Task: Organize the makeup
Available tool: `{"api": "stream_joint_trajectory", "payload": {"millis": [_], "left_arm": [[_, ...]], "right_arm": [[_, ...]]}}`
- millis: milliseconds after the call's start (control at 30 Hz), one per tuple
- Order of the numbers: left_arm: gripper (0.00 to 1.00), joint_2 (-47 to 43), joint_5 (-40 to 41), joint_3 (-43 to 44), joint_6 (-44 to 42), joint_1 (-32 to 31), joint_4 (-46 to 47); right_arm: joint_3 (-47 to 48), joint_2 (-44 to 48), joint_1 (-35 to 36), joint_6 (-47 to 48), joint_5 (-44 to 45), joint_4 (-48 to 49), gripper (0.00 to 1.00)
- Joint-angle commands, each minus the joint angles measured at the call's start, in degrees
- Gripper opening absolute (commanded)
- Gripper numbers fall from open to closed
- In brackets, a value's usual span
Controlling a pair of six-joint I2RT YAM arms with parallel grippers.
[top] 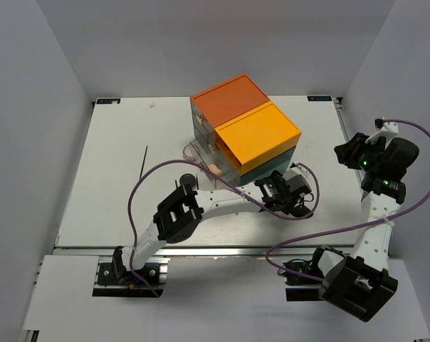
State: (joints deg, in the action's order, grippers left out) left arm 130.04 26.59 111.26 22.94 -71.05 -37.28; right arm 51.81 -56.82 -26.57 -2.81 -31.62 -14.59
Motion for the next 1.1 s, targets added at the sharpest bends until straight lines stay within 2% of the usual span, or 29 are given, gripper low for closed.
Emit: {"api": "stream_joint_trajectory", "payload": {"millis": [0, 200, 700, 733, 767, 833, 867, 967, 1067], "left_arm": [[0.75, 0.03, 7.51, 0.45, -1.05, -0.06, 3.26], [0.64, 4.08, 8.30, 2.90, -2.81, 0.12, 5.46], [0.55, 10.85, 8.39, 6.51, -1.49, 3.72, 7.74], [0.52, 11.02, 8.30, 6.68, -1.49, 3.90, 7.66], [0.43, 11.20, 8.13, 6.86, -1.49, 4.07, 7.66], [0.31, 11.03, 7.60, 6.60, -1.41, 4.25, 7.66], [0.22, 10.77, 7.25, 5.90, -1.49, 4.25, 7.74], [0.15, 7.96, 5.06, 3.53, -2.37, 3.12, 8.71], [0.13, 1.38, 2.69, -3.58, -3.95, 1.36, 12.83]], "right_arm": [[-0.04, 0.57, -0.24, 0.08, -1.43, 0.88, 0.42], [0.13, 1.09, -0.24, 0.00, -1.61, 0.18, 0.41], [1.71, 1.80, -0.15, -0.35, -1.87, -1.23, 0.40], [1.80, 1.62, -0.24, -0.44, -1.87, -1.14, 0.40], [1.89, 1.71, -0.24, -0.44, -1.96, -1.14, 0.40], [1.80, 1.62, -0.24, -0.36, -1.96, -1.14, 0.40], [1.71, 1.62, -0.24, -0.27, -1.96, -1.14, 0.39], [1.28, 1.71, -0.24, -0.36, -2.74, -1.06, 0.39], [0.84, 1.71, -0.24, 0.69, -5.55, -1.23, 0.39]]}}
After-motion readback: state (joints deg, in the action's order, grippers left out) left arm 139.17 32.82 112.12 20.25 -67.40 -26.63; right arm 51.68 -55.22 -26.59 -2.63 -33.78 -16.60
